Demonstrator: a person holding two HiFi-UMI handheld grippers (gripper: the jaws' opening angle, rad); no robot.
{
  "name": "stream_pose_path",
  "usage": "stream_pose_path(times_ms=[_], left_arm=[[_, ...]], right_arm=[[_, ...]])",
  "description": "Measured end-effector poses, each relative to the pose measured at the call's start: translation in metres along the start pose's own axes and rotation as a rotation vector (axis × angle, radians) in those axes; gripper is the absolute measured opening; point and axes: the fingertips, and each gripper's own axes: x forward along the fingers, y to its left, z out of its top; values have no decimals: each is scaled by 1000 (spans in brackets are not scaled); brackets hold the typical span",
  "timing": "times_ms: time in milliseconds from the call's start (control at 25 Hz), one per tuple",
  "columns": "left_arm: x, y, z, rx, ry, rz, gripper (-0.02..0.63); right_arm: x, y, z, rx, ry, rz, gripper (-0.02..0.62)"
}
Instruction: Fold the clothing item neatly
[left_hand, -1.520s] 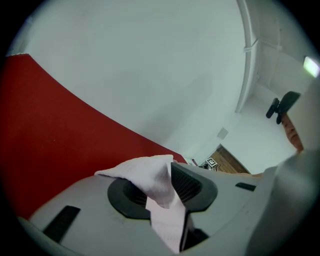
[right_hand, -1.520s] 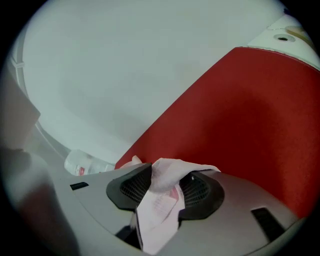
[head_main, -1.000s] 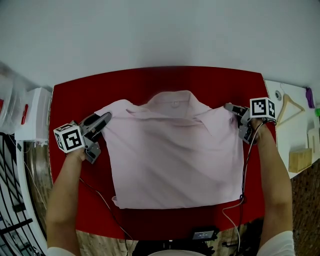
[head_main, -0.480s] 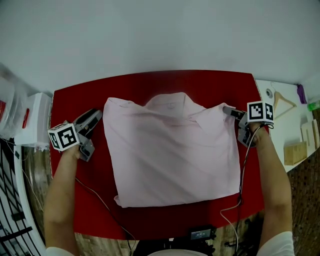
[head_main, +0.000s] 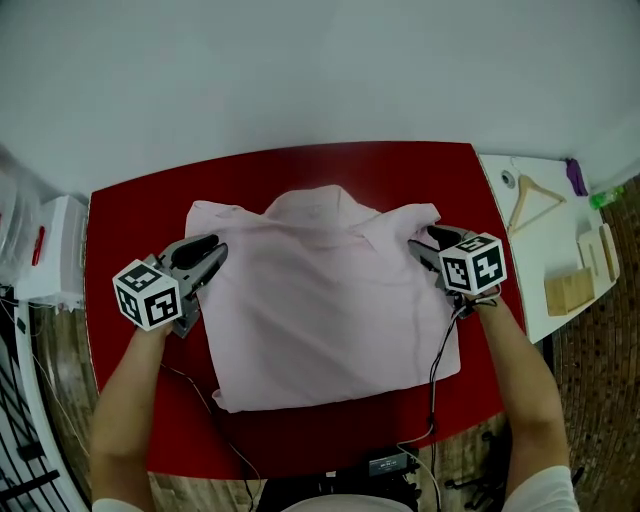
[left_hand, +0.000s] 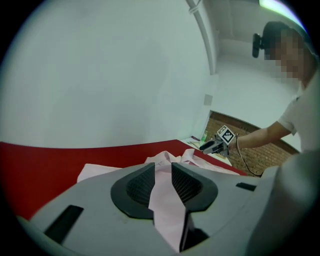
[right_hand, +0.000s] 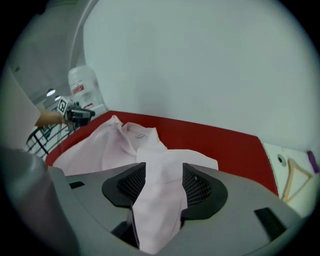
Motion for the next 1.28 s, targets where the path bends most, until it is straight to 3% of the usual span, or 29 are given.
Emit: stream_pose_path(times_ms=[240, 440, 480, 560, 760, 960, 1120, 1280], left_arm=[[43, -44, 0, 271, 69, 45, 104], [84, -74, -9, 452, 160, 34, 111], [94, -79, -10, 479, 175, 28, 115], [112, -86, -12, 527, 205, 16, 127], [150, -94, -23, 581, 280, -16, 149], [173, -87, -29, 627, 339, -4, 150], [186, -80, -33, 687, 393, -13, 151], [193, -68, -35, 682, 420, 8, 157]], right_arm=[[25, 36, -22, -443, 35, -2, 236], [50, 57, -43, -624, 109, 60, 228], [53, 56, -44, -647, 118, 54, 195], [56, 53, -41, -689, 116, 33, 28], [52, 50, -12, -726, 64, 24, 25], [61, 31, 31, -717, -4, -43, 25], [72, 13, 72, -647, -69, -92, 25], [88, -3, 108, -578, -144, -143, 34]])
